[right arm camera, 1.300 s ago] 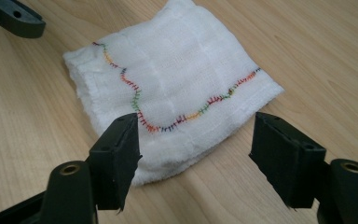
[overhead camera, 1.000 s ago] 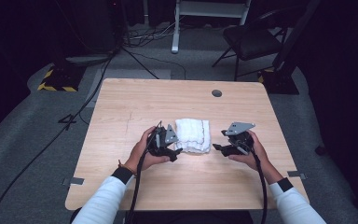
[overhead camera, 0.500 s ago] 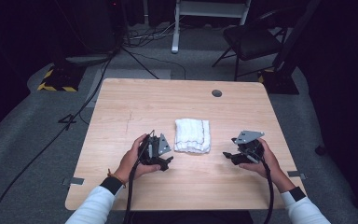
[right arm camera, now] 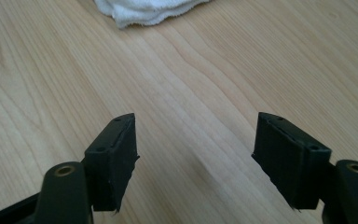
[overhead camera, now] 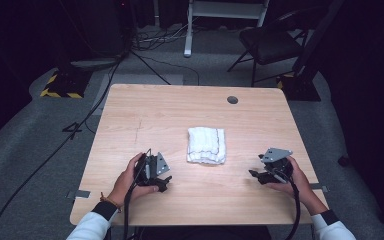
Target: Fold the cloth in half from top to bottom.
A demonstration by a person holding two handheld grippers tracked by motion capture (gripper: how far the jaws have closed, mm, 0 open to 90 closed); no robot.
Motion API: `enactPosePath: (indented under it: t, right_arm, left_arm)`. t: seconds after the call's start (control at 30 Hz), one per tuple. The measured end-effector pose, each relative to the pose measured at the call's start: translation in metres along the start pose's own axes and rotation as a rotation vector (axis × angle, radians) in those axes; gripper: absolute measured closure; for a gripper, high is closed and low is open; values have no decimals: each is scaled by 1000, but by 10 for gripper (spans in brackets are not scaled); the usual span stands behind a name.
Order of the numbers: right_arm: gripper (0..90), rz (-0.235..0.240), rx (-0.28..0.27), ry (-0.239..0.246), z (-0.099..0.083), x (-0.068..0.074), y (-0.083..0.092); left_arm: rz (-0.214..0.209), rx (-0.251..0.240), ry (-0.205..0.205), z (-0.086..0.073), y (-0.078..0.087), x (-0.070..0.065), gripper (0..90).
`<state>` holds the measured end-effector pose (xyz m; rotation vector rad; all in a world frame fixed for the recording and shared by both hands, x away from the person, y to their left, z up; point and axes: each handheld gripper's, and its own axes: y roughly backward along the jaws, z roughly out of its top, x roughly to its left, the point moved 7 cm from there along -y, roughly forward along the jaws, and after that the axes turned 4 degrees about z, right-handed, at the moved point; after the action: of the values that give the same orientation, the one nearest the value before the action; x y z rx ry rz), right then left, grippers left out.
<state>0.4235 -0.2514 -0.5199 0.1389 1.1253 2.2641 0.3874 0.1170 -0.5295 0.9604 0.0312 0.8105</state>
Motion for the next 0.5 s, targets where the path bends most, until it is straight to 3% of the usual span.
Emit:
enactPosePath:
  t: [0.13, 0.5]
  right_arm:
    - [301, -5, 5, -19, -10, -5, 4]
    - [301, -33, -3, -99, -42, -16, 12]
  left_arm:
    - [-3, 5, 8, -12, 5, 1, 185]
    - [21, 11, 88, -44, 16, 16, 177]
